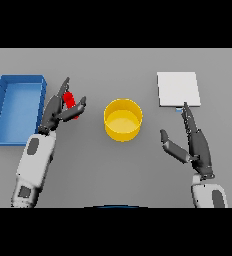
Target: Pick up the red beaker and tilt it to pour out 1 green nut into yellow bowl. Pick up the yellow bowl and place it on the metallic measuring scale.
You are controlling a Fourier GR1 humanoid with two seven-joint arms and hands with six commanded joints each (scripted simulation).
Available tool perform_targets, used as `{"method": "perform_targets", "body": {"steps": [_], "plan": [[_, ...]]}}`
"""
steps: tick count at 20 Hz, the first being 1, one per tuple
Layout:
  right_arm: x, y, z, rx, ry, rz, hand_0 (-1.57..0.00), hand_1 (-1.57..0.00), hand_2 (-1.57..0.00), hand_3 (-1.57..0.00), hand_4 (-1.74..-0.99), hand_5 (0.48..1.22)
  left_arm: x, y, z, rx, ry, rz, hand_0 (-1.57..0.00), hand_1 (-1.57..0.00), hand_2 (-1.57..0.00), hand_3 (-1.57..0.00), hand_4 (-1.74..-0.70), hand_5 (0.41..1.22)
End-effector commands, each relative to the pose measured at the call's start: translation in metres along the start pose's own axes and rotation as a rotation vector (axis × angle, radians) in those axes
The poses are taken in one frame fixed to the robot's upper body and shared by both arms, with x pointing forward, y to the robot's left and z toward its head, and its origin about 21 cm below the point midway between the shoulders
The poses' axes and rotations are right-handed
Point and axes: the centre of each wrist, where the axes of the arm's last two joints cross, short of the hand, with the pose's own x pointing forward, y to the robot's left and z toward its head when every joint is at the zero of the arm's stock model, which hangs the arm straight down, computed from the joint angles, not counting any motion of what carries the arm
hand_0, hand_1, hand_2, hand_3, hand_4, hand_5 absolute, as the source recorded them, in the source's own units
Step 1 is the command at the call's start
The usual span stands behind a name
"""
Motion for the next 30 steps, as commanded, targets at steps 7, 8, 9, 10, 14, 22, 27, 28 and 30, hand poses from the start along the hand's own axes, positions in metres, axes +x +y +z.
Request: {"method": "perform_targets", "body": {"steps": [7, 8, 9, 10, 14, 22, 27, 28, 30], "plan": [[-0.001, -0.003, 0.002, -0.014, 0.007, 0.008, 0.00, 0.00, 0.00, 0.00, -1.289, 0.684, -0.005, -0.012, -0.013, 0.013, -0.023, 0.054, -0.25, -0.28, -0.31, -0.22, -1.44, 0.795], [-0.001, -0.003, -0.001, -0.014, 0.010, 0.014, 0.00, 0.00, 0.00, 0.00, -1.286, 0.685, -0.006, -0.013, -0.013, 0.027, -0.018, 0.060, -0.46, -0.48, -0.50, -0.49, -1.44, 0.881], [0.000, 0.000, 0.001, -0.004, 0.003, 0.005, 0.00, 0.00, 0.00, 0.00, -1.285, 0.683, -0.004, -0.015, -0.014, 0.049, -0.026, 0.049, -0.68, -0.70, -0.71, -0.71, -1.44, 0.949], [0.000, -0.001, -0.002, -0.007, 0.008, 0.007, 0.00, 0.00, 0.00, 0.00, -1.283, 0.683, -0.004, -0.016, -0.016, 0.060, -0.033, 0.019, -0.86, -0.87, -0.89, -0.88, -1.44, 1.003], [-0.001, -0.001, 0.001, -0.001, -0.002, 0.006, 0.00, 0.00, 0.00, 0.00, -1.293, 0.682, -0.007, -0.025, -0.017, 0.069, -0.083, 0.012, -1.28, -1.29, -1.29, -1.29, -1.45, 1.132], [-0.001, 0.004, -0.005, 0.019, -0.015, 0.029, 0.00, 0.00, 0.00, 0.00, -1.254, 0.667, 0.016, -0.017, -0.018, 0.107, -0.177, 0.022, -1.52, -1.52, -1.52, -1.52, -1.69, 1.100], [-0.001, 0.005, -0.005, 0.002, -0.022, 0.045, 0.00, 0.00, 0.00, 0.00, -1.249, 0.679, 0.054, -0.015, -0.019, 0.070, -0.237, -0.136, -1.55, -1.56, -1.56, -1.56, -1.72, 1.107], [-0.001, 0.007, 0.000, 0.011, -0.032, 0.060, 0.00, 0.00, 0.00, 0.00, -1.247, 0.685, 0.062, -0.015, -0.020, 0.030, -0.239, -0.212, -1.56, -1.56, -1.56, -1.56, -1.73, 1.113], [0.002, 0.005, 0.001, 0.010, -0.028, 0.072, 0.00, 0.00, 0.00, 0.00, -1.243, 0.691, 0.075, -0.019, -0.019, -0.040, -0.243, -0.363, -1.56, -1.56, -1.56, -1.56, -1.73, 1.121]]}}
